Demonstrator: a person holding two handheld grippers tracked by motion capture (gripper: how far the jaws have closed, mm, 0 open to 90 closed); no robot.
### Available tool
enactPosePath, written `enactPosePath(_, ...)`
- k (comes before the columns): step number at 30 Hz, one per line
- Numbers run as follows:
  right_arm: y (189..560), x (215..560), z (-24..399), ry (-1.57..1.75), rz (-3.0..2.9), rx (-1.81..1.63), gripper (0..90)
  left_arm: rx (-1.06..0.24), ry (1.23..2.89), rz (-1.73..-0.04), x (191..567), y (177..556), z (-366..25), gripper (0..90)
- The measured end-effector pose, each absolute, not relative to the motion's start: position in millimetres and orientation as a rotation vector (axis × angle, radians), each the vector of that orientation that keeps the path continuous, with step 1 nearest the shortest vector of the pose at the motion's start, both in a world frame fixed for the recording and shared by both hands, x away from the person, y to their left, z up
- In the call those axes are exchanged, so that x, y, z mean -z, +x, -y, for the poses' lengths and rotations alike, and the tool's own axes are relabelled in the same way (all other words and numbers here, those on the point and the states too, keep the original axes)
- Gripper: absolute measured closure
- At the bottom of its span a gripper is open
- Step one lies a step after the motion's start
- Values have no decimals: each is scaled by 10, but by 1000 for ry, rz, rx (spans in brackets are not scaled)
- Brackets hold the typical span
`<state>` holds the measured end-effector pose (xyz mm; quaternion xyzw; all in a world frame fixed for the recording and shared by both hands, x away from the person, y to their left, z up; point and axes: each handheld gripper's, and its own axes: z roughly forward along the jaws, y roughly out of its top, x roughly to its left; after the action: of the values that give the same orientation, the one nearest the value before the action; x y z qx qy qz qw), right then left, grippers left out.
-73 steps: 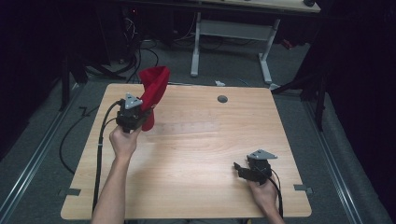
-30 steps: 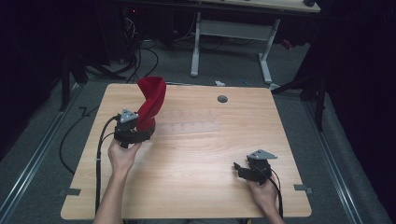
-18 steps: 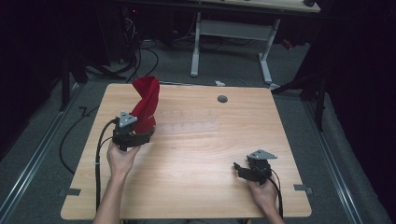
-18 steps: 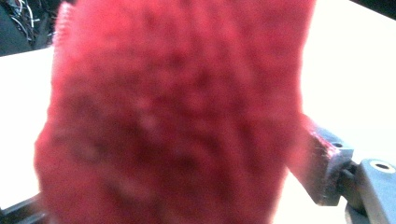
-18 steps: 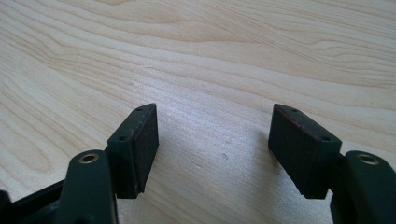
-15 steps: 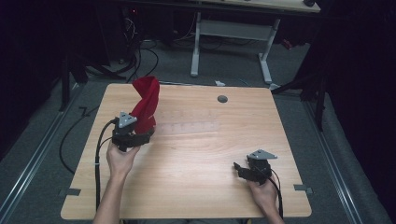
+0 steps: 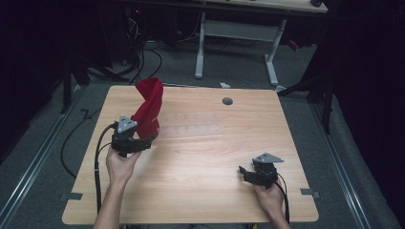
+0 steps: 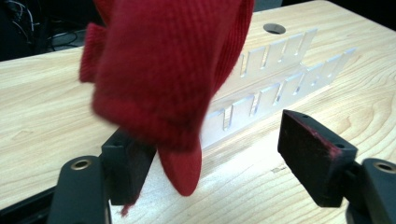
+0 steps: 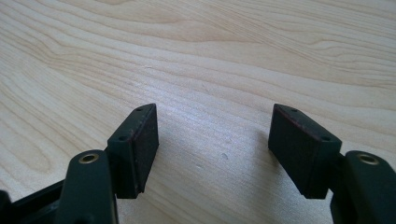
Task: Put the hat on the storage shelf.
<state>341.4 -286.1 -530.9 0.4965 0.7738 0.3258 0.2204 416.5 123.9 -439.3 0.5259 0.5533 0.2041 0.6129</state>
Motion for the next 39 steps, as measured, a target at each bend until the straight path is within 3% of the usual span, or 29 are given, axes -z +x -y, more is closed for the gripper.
enactPosePath(17,3414,5309,2861,1373,-2140,-901,335,-451,1167,-1301,4387,3940,-1376,295)
enactPosePath(39,3414,5309,2861,1373,-2140,-901,333,-409,1167,-1300,4515,3683,-1257,296)
